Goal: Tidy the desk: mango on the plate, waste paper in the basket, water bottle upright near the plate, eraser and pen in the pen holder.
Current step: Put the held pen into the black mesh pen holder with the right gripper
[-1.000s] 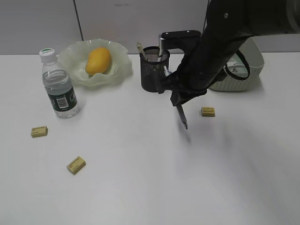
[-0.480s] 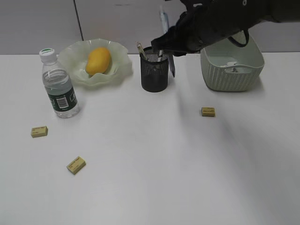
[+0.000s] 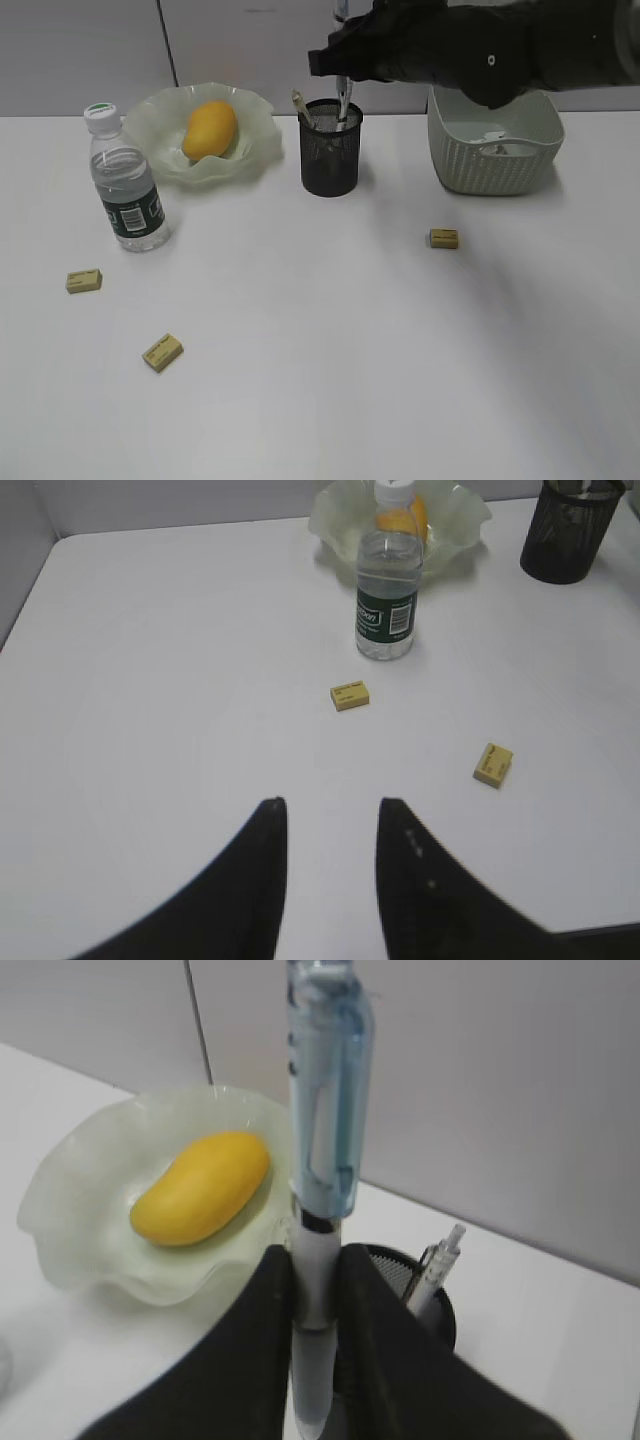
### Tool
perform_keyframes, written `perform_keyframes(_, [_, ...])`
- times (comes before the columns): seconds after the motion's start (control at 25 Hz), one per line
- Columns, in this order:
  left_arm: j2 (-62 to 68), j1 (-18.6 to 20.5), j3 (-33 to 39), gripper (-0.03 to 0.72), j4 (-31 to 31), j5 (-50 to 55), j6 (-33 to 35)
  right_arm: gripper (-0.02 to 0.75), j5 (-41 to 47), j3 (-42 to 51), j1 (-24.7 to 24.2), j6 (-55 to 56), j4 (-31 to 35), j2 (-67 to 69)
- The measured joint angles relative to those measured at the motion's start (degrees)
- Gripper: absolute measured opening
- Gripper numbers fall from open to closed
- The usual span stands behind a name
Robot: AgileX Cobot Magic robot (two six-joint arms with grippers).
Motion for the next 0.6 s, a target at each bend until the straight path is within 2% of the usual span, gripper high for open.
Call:
perform_keyframes(0.24, [0.0,0.0,0.0,0.238,0.1,0.0,0.0,0.112,-8.7,-0.5,-2.0,0.0,0.0,4.0])
perform_keyframes(0.6, [0.0,0.0,0.0,0.238,0.1,0.0,0.0,0.111,-9.2,-10.2,-2.5,0.0,0.5,12.2])
